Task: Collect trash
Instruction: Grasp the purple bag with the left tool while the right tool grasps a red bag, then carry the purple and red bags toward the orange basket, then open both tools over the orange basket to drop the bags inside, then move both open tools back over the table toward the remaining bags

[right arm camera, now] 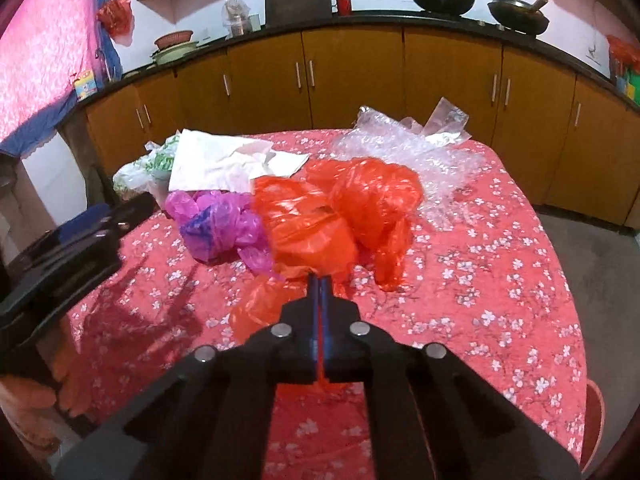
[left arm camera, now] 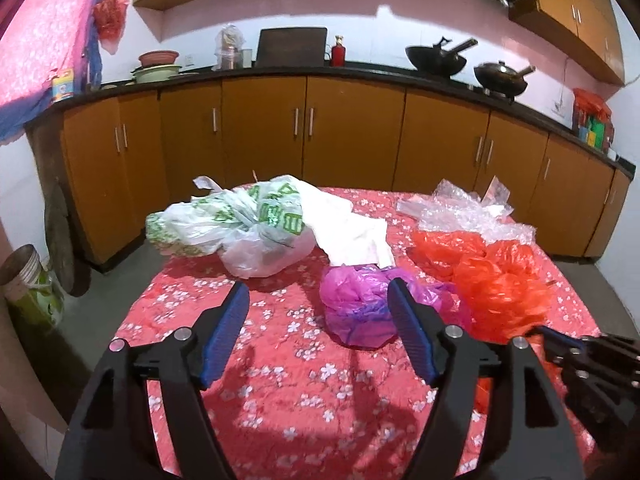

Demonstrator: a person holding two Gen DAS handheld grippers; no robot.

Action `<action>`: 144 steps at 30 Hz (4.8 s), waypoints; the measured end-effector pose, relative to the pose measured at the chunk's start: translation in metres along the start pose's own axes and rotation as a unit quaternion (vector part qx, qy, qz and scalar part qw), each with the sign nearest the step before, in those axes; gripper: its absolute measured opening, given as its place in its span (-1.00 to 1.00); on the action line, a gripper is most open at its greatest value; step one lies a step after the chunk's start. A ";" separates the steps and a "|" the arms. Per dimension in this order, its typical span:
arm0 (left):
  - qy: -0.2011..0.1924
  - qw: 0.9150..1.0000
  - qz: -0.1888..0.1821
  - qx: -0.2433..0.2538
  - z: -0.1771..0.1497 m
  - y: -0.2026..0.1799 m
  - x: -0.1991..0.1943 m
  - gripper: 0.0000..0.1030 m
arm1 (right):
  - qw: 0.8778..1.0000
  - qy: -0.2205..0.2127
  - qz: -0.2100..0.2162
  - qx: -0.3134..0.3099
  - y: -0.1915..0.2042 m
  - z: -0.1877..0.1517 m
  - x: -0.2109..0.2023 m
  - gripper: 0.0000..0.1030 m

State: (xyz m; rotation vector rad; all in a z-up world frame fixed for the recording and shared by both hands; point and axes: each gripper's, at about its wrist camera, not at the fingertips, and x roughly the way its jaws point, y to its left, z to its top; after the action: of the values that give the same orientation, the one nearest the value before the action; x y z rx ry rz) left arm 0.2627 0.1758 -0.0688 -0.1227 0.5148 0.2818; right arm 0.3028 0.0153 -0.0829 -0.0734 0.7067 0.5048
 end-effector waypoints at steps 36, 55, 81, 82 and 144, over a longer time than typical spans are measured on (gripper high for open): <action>0.030 0.997 -0.066 0.028 0.012 -0.024 -0.048 -0.79 | 0.995 -0.077 -0.043 0.048 -0.056 -0.009 -0.084 -0.95; 0.002 0.983 -0.158 0.088 0.020 -0.143 -0.091 -0.79 | 0.976 -0.122 -0.137 0.117 -0.158 -0.041 -0.156 -0.95; 0.072 0.935 -0.281 0.204 -0.085 -0.367 -0.105 -0.79 | 0.928 -0.066 -0.284 0.229 -0.337 -0.175 -0.214 -0.95; 0.076 0.933 -0.282 0.210 -0.090 -0.374 -0.104 -0.79 | 0.927 -0.062 -0.286 0.235 -0.345 -0.179 -0.212 -0.95; -0.007 0.994 -0.032 0.108 -0.012 -0.115 -0.067 -0.04 | 0.992 -0.064 -0.058 0.091 -0.154 -0.020 -0.088 -0.29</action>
State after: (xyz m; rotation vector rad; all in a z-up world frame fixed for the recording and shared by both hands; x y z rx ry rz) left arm 0.2353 0.0479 -0.0399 0.0733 0.5228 0.1633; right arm 0.3057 -0.1620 -0.0578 0.0881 0.6169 0.3295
